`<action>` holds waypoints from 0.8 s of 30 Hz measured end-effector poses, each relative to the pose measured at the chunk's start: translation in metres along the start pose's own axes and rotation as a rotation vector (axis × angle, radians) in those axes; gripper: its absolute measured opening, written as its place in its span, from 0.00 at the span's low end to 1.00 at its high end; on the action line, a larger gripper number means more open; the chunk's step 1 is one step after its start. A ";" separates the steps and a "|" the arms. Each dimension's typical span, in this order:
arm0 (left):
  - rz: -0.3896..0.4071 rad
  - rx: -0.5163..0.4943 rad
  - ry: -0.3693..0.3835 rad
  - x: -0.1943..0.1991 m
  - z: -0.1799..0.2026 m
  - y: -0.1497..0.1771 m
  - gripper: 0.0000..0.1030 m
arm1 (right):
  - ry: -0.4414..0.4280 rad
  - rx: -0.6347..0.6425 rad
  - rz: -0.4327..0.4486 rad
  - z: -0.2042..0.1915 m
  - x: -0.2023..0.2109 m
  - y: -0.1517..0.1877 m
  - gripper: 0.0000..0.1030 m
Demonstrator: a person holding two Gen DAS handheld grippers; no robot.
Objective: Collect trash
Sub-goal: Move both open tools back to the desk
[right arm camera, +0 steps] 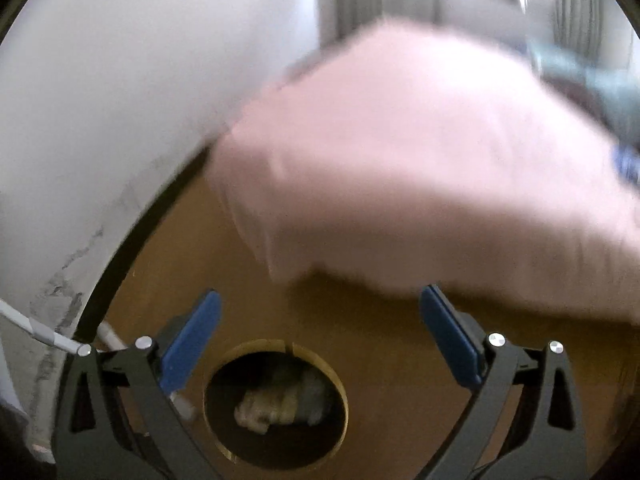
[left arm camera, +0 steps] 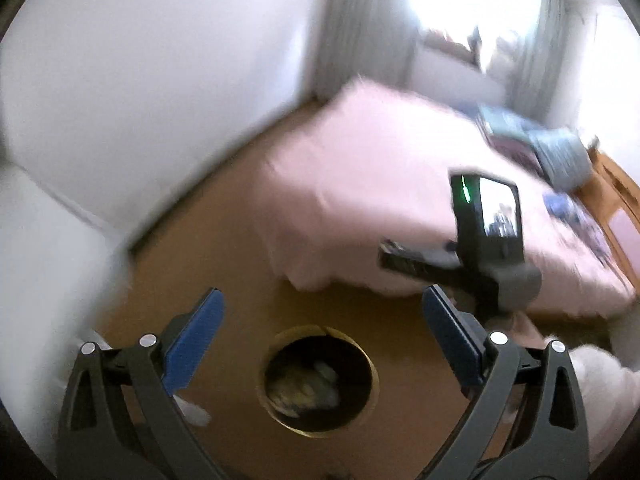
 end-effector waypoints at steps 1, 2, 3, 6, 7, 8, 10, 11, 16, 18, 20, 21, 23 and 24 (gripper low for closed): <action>0.054 0.005 -0.054 0.022 -0.014 -0.010 0.93 | 0.005 0.033 0.064 -0.012 0.014 -0.011 0.93; 0.101 0.015 -0.124 0.045 -0.033 -0.018 0.94 | 0.011 0.078 0.140 -0.028 0.031 -0.024 0.93; 0.131 0.029 -0.183 0.062 -0.050 -0.023 0.94 | 0.014 0.127 0.213 -0.049 0.049 -0.035 0.93; 0.197 0.124 -0.366 0.124 -0.119 -0.020 0.94 | -0.093 0.216 0.357 -0.115 0.098 -0.054 0.93; 0.208 0.159 -0.407 0.142 -0.134 -0.019 0.94 | -0.149 0.240 0.387 -0.137 0.112 -0.057 0.93; 0.223 0.210 -0.465 0.166 -0.158 -0.013 0.94 | -0.226 0.275 0.415 -0.164 0.128 -0.056 0.93; 0.257 0.290 -0.559 0.207 -0.195 0.003 0.94 | -0.375 0.356 0.446 -0.215 0.158 -0.047 0.93; 0.265 0.322 -0.611 0.229 -0.213 0.012 0.94 | -0.482 0.416 0.448 -0.248 0.176 -0.036 0.93; 0.187 0.355 -0.884 0.311 -0.285 0.065 0.94 | -0.916 0.617 0.358 -0.357 0.241 0.014 0.93; 0.129 0.389 -0.936 0.336 -0.308 0.092 0.94 | -1.049 0.683 0.327 -0.400 0.269 0.033 0.93; 0.081 0.448 -0.938 0.352 -0.328 0.117 0.94 | -1.168 0.733 0.274 -0.436 0.291 0.050 0.93; 0.072 0.476 -0.936 0.359 -0.337 0.126 0.94 | -1.221 0.774 0.234 -0.459 0.301 0.059 0.93; 0.054 0.523 -0.939 0.375 -0.349 0.138 0.94 | -1.285 0.888 0.148 -0.503 0.317 0.085 0.93; 0.054 0.531 -0.944 0.378 -0.351 0.147 0.94 | -1.295 0.936 0.112 -0.517 0.319 0.097 0.93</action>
Point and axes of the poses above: each gripper's, at about its wrist camera, not at the fingertips, and x roughly against the way its jaws point, z to its right, y to its underside, the point moved 6 cm from there along -x, roughly the way its jaws point, and after that the axes turned 8 degrees about z, right-handed, at the moved point
